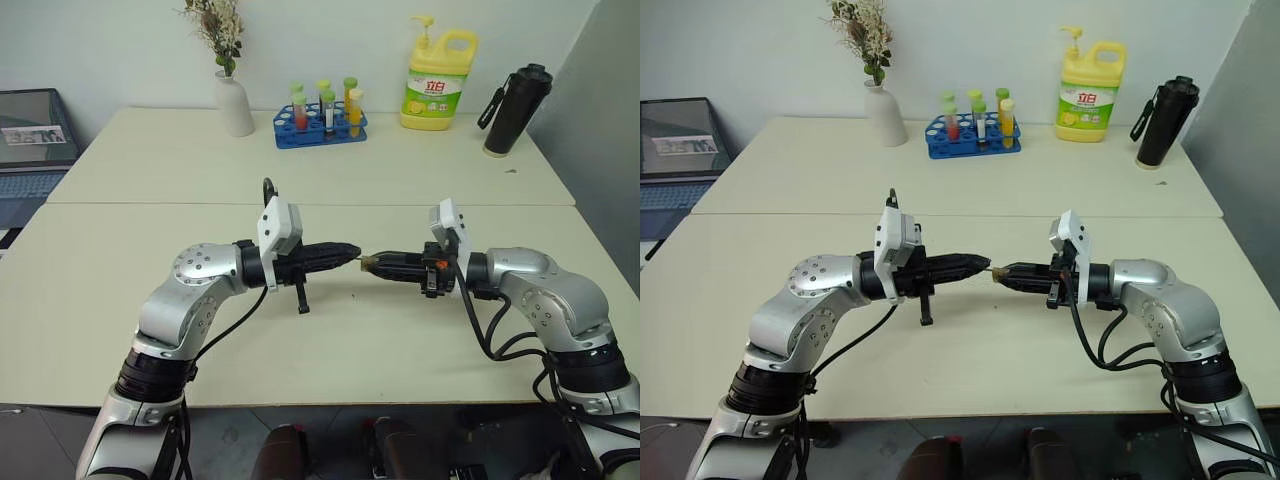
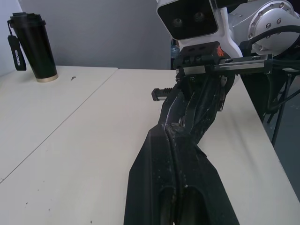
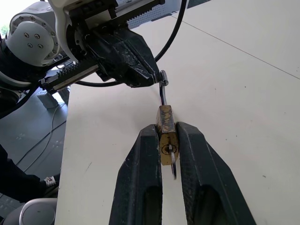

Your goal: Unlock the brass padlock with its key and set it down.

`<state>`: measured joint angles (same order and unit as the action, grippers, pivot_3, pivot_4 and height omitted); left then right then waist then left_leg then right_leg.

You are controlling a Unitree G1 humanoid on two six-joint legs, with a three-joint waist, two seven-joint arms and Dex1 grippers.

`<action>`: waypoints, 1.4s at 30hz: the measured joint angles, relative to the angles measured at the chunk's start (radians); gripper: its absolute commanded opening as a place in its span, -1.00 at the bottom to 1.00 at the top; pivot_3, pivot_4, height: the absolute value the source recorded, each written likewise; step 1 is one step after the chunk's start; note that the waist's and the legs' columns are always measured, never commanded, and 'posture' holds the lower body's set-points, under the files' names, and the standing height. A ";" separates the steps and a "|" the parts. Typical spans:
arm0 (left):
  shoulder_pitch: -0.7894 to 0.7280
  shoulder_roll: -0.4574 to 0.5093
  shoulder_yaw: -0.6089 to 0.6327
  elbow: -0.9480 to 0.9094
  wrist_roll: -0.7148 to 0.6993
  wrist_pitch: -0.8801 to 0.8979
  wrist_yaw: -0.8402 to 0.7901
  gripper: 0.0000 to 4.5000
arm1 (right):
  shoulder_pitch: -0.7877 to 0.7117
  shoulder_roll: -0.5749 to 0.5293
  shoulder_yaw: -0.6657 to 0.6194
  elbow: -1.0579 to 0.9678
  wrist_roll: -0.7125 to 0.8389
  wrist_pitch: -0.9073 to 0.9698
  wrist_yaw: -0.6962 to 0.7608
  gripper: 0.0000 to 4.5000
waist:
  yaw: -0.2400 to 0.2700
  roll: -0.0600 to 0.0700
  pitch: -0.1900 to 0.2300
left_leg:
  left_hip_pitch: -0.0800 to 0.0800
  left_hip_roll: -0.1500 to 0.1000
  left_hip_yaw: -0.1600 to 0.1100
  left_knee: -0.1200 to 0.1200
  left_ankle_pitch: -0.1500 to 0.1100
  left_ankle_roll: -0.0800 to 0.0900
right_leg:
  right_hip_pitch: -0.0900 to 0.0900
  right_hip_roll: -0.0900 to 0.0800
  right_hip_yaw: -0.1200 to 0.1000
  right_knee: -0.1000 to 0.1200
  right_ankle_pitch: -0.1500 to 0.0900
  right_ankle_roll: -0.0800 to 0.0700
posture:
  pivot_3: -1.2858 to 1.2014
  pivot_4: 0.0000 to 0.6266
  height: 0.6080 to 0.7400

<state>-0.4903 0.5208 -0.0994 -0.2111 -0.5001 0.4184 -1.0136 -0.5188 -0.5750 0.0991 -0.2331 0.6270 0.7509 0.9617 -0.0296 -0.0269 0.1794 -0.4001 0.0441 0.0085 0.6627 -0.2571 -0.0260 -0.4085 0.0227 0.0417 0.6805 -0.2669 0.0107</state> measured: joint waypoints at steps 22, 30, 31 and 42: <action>0.001 0.002 -0.001 0.021 0.069 -0.079 0.008 -1.00 | 0.002 0.000 0.001 -0.001 -0.002 0.000 0.000 -0.93 | 0.001 0.000 0.000 | 0.000 0.000 0.000 0.000 0.000 0.000 | 0.000 0.000 0.000 0.000 0.000 0.000 | 0.03 -0.52 1.00; 0.001 0.002 0.000 0.027 0.080 -0.083 0.041 -1.00 | 0.004 0.000 0.001 -0.001 -0.002 0.000 0.001 -0.93 | 0.001 0.000 0.000 | 0.000 0.000 0.000 0.000 0.000 0.000 | 0.000 0.000 0.000 0.000 0.000 0.000 | 0.03 -0.52 1.00; 0.001 0.002 0.001 0.027 0.080 -0.083 0.043 -1.00 | 0.004 0.000 0.001 -0.001 -0.002 0.000 0.001 -0.93 | 0.001 0.000 0.000 | 0.000 0.000 0.000 0.000 0.000 0.000 | 0.000 0.000 0.000 0.000 0.000 0.000 | 0.03 -0.52 1.00; 0.076 0.089 0.030 0.031 0.182 -0.241 0.050 -0.84 | 0.017 -0.009 0.001 -0.002 -0.001 0.013 0.000 -0.93 | 0.000 0.000 0.000 | 0.000 0.000 0.000 0.000 0.000 0.000 | 0.000 0.000 0.000 0.000 0.000 0.000 | 0.03 -0.52 1.00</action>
<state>-0.4142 0.6093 -0.0696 -0.1800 -0.3186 0.1777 -0.9637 -0.5016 -0.5844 0.1005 -0.2356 0.6262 0.7641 0.9617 -0.0292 -0.0269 0.1795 -0.4000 0.0443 0.0086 0.6623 -0.2571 -0.0260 -0.4086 0.0224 0.0418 0.6804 -0.2669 0.0106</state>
